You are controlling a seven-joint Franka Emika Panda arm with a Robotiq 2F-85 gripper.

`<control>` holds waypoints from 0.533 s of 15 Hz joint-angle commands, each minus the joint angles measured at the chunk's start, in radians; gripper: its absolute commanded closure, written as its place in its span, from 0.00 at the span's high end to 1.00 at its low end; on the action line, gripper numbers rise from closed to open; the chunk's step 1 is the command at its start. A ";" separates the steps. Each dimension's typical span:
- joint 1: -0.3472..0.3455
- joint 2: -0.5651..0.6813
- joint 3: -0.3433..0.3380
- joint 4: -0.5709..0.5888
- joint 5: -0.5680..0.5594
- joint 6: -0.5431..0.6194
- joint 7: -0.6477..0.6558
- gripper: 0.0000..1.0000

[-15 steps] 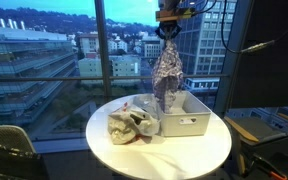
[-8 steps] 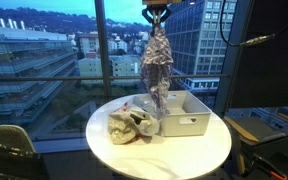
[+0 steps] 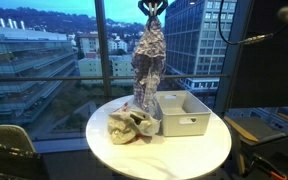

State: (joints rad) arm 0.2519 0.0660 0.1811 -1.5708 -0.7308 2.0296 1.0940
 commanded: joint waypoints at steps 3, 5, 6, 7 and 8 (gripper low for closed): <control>-0.016 0.072 -0.022 0.014 -0.078 0.029 0.013 0.01; -0.020 0.094 -0.031 -0.006 -0.068 0.049 -0.003 0.01; -0.022 0.105 -0.034 -0.011 -0.055 0.058 -0.019 0.01; -0.022 0.119 -0.037 -0.006 -0.048 0.062 -0.037 0.01; -0.022 0.127 -0.041 -0.008 -0.046 0.070 -0.048 0.01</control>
State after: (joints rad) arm 0.2330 0.1756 0.1491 -1.5869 -0.7796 2.0611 1.0911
